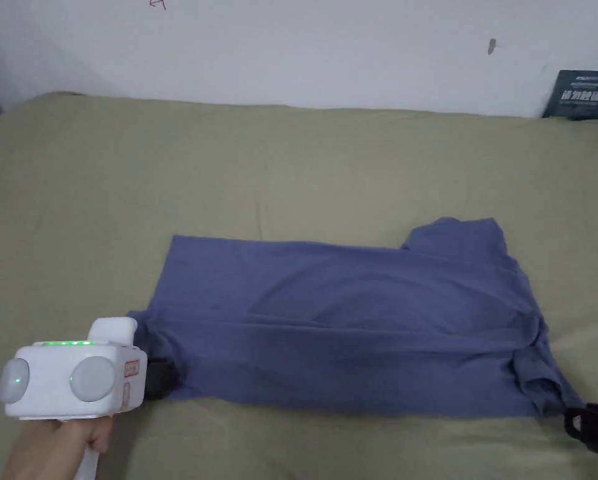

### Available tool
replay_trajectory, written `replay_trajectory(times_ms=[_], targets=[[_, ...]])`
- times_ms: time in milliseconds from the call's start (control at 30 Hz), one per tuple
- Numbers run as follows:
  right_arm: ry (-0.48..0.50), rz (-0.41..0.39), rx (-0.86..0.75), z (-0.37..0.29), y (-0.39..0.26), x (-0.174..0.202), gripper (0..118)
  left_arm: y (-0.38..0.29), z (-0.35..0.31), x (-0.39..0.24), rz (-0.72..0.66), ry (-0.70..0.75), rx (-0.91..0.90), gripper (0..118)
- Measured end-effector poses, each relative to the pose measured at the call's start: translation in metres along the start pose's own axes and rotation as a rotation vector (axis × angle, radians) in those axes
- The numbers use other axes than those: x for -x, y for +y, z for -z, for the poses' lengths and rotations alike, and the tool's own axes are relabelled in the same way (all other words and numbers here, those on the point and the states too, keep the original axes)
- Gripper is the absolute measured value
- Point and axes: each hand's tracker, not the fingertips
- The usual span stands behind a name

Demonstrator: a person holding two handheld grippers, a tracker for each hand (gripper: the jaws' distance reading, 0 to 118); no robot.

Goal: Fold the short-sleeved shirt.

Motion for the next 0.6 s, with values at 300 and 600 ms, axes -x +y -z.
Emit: replay_trajectory(times_ms=[300,600], targets=[[0.034,0.052,-0.03,0.007,0.008,-0.002,102,0.009,-0.012,-0.004,0.024,-0.054,0.022,4],[0.008,-0.009,0.026,0.05,0.017,-0.004,15,0.008,-0.017,-0.011,-0.015,-0.063,0.033,4]])
